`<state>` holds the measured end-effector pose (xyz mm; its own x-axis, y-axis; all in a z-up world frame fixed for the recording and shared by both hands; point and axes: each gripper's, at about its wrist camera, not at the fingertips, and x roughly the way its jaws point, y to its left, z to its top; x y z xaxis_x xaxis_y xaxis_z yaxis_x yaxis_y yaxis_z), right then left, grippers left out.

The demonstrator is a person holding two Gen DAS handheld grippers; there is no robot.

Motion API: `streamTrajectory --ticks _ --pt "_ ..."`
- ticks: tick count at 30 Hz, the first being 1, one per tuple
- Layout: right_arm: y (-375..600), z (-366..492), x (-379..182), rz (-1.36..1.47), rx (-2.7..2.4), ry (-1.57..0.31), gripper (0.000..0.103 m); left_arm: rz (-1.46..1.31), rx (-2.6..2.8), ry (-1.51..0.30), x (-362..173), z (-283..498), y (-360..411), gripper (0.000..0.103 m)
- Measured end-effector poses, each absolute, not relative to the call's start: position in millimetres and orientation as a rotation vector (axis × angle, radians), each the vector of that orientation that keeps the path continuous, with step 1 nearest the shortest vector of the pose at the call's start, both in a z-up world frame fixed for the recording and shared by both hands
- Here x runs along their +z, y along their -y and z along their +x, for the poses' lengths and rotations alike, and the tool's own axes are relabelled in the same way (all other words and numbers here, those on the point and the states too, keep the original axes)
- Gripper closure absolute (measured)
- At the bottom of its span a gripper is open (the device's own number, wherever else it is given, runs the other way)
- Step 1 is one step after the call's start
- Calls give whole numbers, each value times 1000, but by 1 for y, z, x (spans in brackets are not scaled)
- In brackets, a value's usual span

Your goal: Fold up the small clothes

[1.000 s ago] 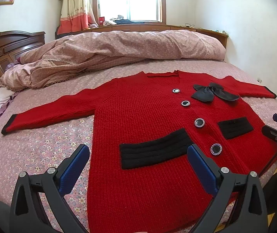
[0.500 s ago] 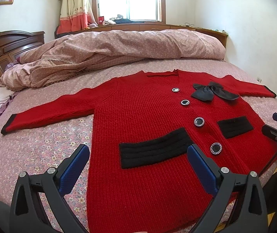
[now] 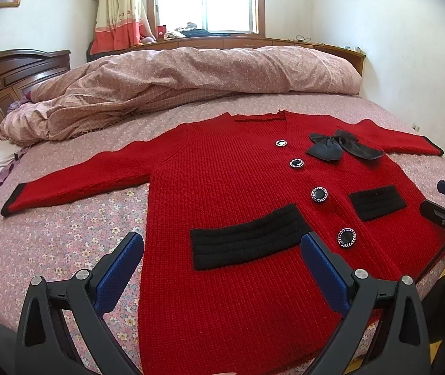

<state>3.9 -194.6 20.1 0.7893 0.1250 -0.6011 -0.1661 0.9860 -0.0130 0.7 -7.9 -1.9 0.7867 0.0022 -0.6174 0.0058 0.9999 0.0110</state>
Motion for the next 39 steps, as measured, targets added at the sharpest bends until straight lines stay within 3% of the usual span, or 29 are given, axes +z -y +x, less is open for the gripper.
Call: streamTrajectory --ticks 39 --pt "187 6 20 -64 168 -640 0 15 2 -678 -7 1 13 5"
